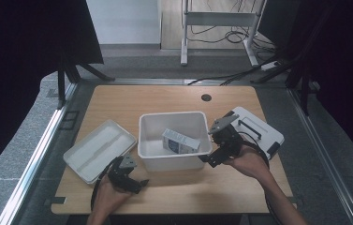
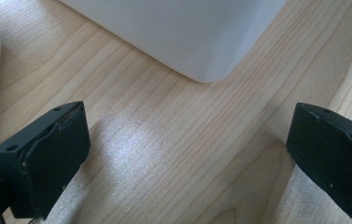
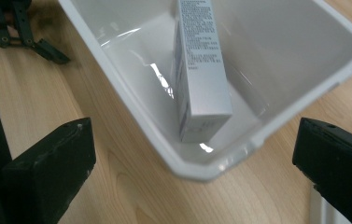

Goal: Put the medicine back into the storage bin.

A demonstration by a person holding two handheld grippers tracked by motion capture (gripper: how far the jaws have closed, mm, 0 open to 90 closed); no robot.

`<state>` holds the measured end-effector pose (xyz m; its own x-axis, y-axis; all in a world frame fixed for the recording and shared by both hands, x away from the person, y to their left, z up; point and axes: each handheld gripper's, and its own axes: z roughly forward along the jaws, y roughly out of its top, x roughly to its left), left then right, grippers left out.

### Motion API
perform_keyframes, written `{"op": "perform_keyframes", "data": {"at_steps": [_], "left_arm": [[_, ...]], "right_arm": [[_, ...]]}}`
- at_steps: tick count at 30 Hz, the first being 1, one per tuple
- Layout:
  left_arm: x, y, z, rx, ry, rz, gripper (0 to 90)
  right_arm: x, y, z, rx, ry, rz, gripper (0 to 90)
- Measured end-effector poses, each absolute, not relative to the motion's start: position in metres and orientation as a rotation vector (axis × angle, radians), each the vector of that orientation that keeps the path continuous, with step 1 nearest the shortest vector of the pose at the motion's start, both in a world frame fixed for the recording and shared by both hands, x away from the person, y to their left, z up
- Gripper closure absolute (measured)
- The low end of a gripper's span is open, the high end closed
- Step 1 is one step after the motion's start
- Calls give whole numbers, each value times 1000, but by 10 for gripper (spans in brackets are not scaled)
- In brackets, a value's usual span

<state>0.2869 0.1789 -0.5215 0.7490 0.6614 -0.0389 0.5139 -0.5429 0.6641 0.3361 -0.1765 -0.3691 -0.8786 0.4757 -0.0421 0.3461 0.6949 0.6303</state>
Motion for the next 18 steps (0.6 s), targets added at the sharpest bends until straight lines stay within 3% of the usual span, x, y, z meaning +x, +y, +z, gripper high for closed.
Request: {"op": "perform_keyframes", "data": {"at_steps": [18], "left_arm": [[287,179,-522,2270,879,285,0]], "right_arm": [[316,-217,-441,813,2572,1023,0]]}}
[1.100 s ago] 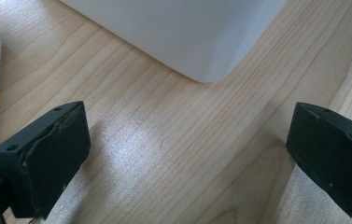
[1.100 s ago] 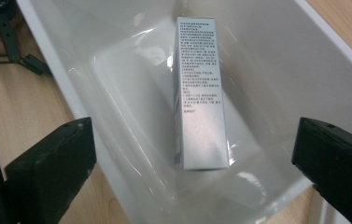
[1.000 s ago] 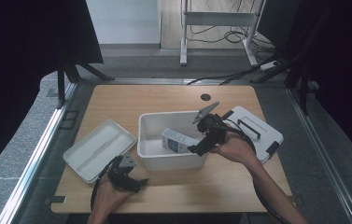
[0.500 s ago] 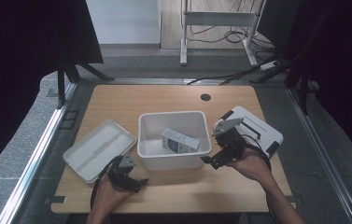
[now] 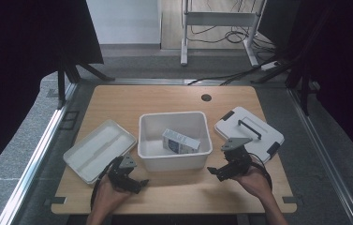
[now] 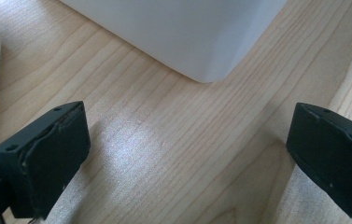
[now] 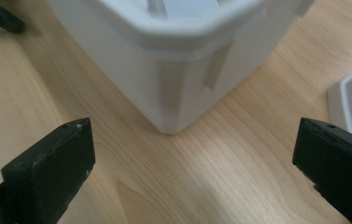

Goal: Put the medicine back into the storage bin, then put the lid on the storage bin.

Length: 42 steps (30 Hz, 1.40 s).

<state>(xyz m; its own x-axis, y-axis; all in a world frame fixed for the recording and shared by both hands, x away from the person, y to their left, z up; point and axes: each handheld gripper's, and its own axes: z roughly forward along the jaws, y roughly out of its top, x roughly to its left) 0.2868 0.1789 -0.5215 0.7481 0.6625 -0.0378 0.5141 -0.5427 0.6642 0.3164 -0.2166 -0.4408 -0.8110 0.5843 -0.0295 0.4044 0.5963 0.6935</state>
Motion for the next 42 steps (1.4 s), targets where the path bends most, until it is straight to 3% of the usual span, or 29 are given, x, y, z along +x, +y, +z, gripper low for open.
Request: {"op": "perform_keyframes", "data": {"at_steps": [16,31,42], "left_arm": [[287,179,-522,2269,879,285,0],[289,185,-508,2325,863,295,16],[300,207,-476,2397,856,335,104]], "right_arm": [[309,-225,-513,937,2564,959,0],[307,-227,-519,949,2526,1018,0],[307,-228,-519,949,2526,1019,0]]}}
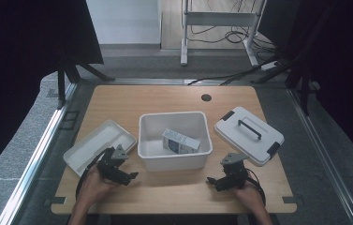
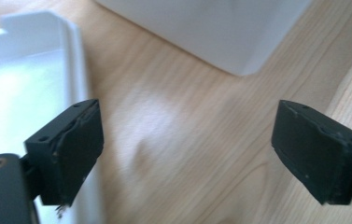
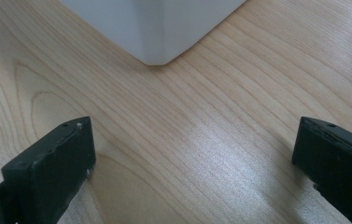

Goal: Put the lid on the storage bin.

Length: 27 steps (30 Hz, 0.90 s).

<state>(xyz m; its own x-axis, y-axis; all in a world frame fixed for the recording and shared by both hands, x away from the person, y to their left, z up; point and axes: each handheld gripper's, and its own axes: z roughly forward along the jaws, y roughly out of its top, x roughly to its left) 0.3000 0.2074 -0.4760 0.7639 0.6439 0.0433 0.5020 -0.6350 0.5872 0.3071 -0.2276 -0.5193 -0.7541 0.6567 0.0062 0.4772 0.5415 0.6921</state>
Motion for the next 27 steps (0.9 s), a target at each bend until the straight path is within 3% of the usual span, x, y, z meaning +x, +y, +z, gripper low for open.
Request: {"op": "perform_keyframes", "data": {"at_steps": [13,21,27], "left_arm": [[344,267,-437,2404,1046,345,176],[369,297,-450,2456,1163,339,411],[379,304,-469,2486,1215,254,576]], "right_arm": [[307,-228,-519,949,2524,1020,0],[307,-228,-519,948,2525,1020,0],[307,-228,-519,948,2525,1020,0]]}}
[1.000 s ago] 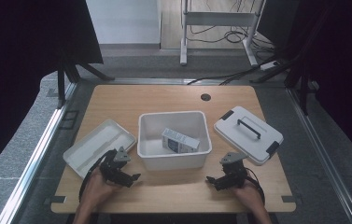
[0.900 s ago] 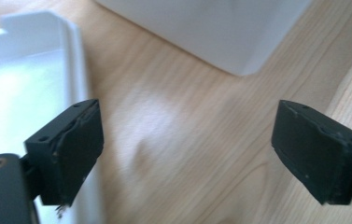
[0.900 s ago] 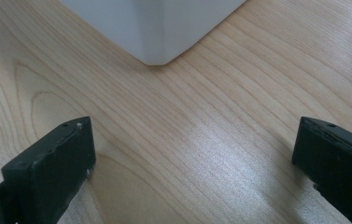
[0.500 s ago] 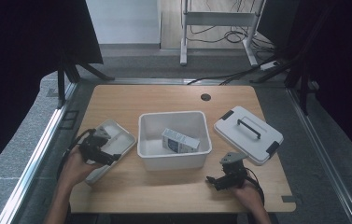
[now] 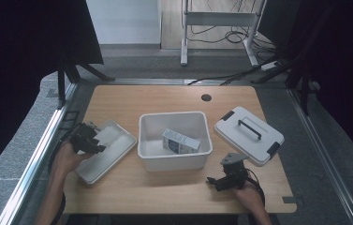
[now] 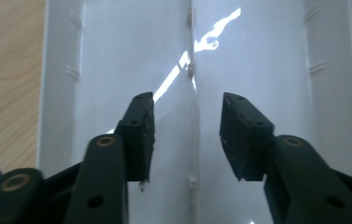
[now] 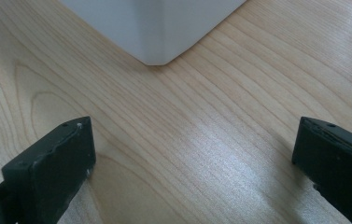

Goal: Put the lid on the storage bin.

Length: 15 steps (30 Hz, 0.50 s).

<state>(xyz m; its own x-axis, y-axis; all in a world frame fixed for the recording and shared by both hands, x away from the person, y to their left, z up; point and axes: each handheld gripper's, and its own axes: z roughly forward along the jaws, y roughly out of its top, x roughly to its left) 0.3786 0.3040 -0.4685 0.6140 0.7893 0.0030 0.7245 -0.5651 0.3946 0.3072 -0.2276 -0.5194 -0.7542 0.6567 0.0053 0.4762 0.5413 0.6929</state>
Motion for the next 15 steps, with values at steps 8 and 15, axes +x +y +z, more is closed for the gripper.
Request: {"op": "perform_keyframes", "data": {"at_steps": [8,15], "left_arm": [[385,302,-480,2543,1227,175,792],[388,296,-477,2622,1174,189,888]], "right_arm": [[307,-228,-519,949,2525,1020,0],[307,-228,-519,949,2527,1019,0]]}}
